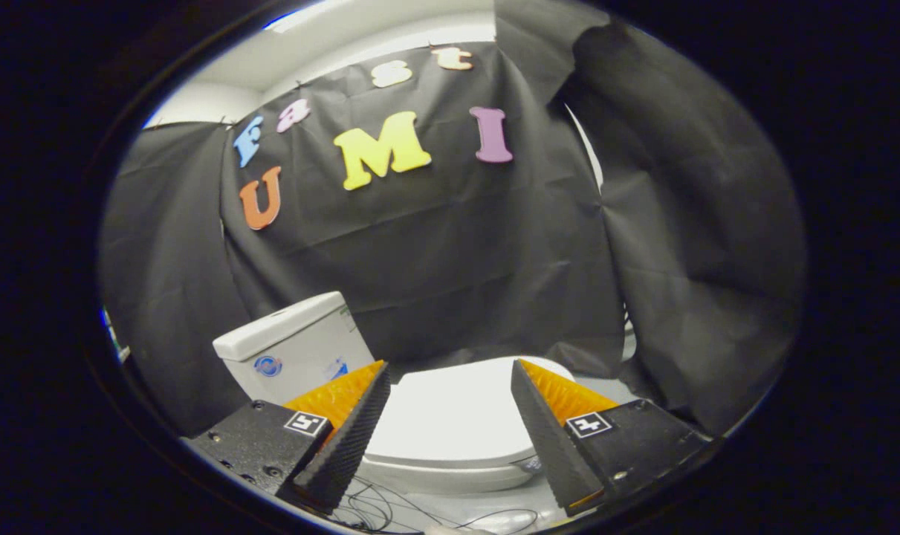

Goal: Open the toilet lid.

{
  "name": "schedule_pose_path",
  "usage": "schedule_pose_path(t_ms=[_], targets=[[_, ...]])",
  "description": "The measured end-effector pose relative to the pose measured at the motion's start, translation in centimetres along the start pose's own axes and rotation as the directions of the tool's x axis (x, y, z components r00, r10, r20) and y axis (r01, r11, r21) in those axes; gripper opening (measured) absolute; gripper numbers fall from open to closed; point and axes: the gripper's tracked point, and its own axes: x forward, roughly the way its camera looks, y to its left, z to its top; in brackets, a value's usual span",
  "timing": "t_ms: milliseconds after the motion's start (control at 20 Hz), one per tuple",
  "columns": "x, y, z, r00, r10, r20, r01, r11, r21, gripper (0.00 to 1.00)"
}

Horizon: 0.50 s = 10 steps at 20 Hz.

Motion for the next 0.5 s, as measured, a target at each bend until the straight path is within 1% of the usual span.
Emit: schedule_pose_path(t_ms=[150, 300, 400, 500], targets=[[2.2, -3.9, -3.1, 0.997, -0.027, -0.072, 0.036, 0.991, 0.127, 1.00], [3.9, -7.1, -6.3, 0.990, -0.046, -0.132, 0.077, 0.967, 0.241, 1.00], [5.0, -8.9, -8.8, 0.981, -0.055, -0.185, 0.114, 0.940, 0.323, 1.00], [5.8, -10.4, -11.2, 0.970, -0.059, -0.236, 0.155, 0.899, 0.410, 1.00]])
